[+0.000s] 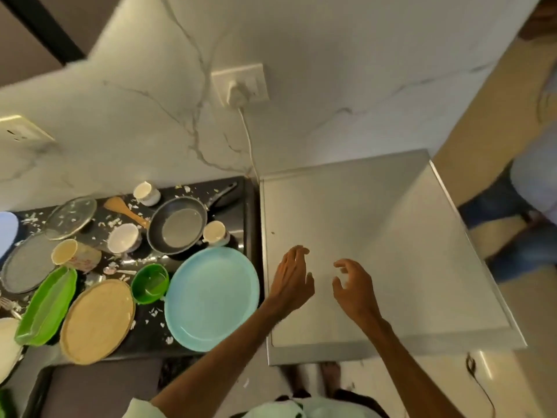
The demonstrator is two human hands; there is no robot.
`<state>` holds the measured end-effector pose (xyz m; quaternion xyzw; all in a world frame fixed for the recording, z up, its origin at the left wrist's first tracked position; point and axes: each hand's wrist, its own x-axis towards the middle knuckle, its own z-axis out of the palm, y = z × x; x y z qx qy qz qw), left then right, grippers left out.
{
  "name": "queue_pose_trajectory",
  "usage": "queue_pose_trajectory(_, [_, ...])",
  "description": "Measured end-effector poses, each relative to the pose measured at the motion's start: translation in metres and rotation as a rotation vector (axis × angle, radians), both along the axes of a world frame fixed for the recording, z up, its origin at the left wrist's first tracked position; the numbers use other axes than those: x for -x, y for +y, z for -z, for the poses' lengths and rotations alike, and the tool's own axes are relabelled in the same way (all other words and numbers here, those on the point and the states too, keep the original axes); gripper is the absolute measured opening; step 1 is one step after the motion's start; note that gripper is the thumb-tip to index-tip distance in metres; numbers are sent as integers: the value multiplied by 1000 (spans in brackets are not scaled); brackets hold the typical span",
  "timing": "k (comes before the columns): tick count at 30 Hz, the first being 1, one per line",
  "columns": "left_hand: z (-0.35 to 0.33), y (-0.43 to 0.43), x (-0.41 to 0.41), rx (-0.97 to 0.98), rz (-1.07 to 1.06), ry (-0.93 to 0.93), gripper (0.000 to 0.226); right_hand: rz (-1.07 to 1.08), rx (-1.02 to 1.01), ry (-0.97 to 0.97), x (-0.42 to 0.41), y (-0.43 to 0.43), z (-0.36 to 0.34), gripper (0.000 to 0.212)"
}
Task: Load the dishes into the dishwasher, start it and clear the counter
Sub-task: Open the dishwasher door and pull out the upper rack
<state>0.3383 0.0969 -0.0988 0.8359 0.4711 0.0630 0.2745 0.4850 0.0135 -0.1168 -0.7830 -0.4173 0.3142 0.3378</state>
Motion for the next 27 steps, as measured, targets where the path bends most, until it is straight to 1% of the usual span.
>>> queue_pose_trajectory(2, [13,-43,-4,63,-15,-38,44,133,36,81,0,-45,10,28])
queue_pose_trajectory(3, [18,-63,-6,114,-38,-45,34,210,51,127,-2,-68,17,26])
queue_pose_trajectory(5, [28,-97,-8,266,-84,-7,15,358,107,247,-6,-112,29,19])
queue_pose_trajectory(7, [33,-126,-9,509,-139,26,23,537,166,442,-12,-156,41,11])
queue_pose_trajectory(10, [37,-157,-7,986,-243,-7,39,801,168,787,-14,-205,47,17])
queue_pose_trajectory(12, [42,-170,-4,1206,-304,-1,50,889,158,981,-12,-223,52,21])
queue_pose_trajectory(13, [48,-175,-1,1273,-354,-23,53,908,147,1074,-9,-228,59,23])
queue_pose_trajectory(15, [67,-183,5,1307,-454,-111,47,928,109,1239,-8,-231,74,31])
queue_pose_trajectory(17, [89,-187,12,1324,-583,-247,42,966,47,1372,-8,-226,88,44])
queue_pose_trajectory(20, [117,-193,19,1384,-753,-491,41,943,-66,1428,-11,-206,96,58])
queue_pose_trajectory(24, [119,-204,22,1499,-930,-782,47,951,-117,1431,-7,-191,91,74])
queue_pose_trajectory(27, [118,-213,17,1523,-1067,-945,50,988,-154,1475,-7,-195,97,83])
